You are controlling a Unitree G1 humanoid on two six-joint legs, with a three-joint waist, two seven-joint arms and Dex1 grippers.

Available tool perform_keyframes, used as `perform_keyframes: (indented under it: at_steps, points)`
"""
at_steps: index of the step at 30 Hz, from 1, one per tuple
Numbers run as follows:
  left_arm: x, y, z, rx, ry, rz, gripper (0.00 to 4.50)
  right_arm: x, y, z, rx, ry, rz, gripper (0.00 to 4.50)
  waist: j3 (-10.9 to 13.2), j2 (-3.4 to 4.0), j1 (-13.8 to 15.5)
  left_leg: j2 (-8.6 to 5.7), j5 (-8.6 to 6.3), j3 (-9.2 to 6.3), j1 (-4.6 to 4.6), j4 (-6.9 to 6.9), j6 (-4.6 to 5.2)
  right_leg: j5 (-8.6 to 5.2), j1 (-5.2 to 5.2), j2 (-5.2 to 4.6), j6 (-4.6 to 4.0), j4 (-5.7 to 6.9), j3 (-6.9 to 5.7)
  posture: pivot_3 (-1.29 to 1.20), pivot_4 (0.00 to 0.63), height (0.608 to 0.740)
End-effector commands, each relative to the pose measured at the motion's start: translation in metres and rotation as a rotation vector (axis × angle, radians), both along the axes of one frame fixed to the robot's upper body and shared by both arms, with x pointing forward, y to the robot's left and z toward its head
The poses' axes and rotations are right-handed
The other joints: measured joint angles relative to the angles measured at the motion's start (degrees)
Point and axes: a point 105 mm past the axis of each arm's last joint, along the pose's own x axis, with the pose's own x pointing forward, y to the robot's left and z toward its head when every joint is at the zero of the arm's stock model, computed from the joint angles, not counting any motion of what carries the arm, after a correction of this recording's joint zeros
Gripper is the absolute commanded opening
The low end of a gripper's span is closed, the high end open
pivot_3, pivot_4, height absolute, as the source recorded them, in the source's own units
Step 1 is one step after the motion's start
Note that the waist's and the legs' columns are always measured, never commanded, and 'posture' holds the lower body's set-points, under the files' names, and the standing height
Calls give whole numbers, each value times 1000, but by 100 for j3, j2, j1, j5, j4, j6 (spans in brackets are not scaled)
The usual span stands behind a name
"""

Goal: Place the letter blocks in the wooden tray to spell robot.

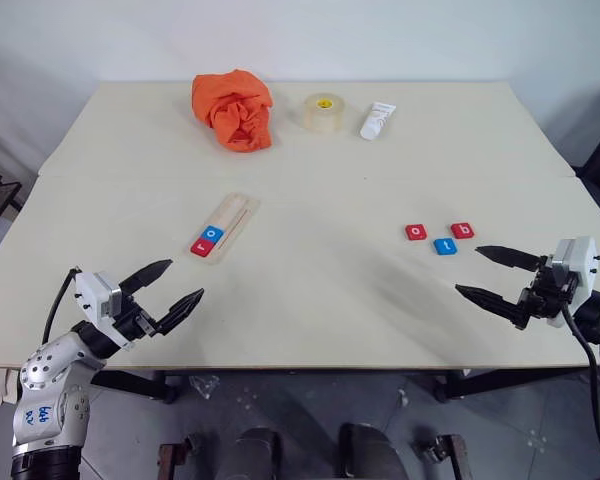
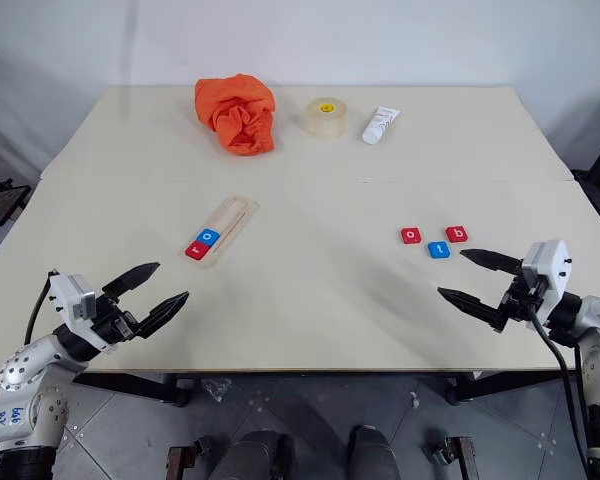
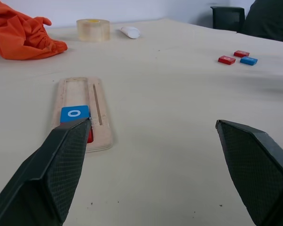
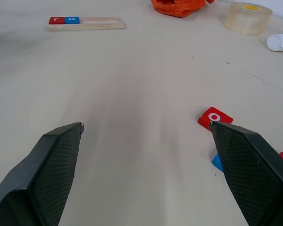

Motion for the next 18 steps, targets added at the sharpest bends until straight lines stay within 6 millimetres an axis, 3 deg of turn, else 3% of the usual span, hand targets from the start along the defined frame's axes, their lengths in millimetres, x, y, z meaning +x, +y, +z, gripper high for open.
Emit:
perform_keyframes:
  at_steps: [1, 9, 18]
  points:
    - [-2, 2, 11, 6, -43, 10, 4500, 1, -1, 9, -5, -44, 5, 4463, 0, 0, -1, 0, 0, 0, 0, 0, 0, 0, 0, 0, 0, 0, 0, 0, 150, 740]
    - [-9, 15, 9, -5, 16, 135, 4500, 7, 7, 9, -19, -37, 34, 4463, 0, 0, -46, 2, -2, 1, 0, 0, -1, 0, -2, 0, 0, -1, 4, 0, 150, 740]
    - [-44, 46, -1, 58, 110, 240, 4500, 28, 27, 18, -40, -32, 110, 4463, 1, 1, -115, 7, -4, 0, 0, 0, -3, -2, -2, -3, -4, -3, 4, 0, 150, 740]
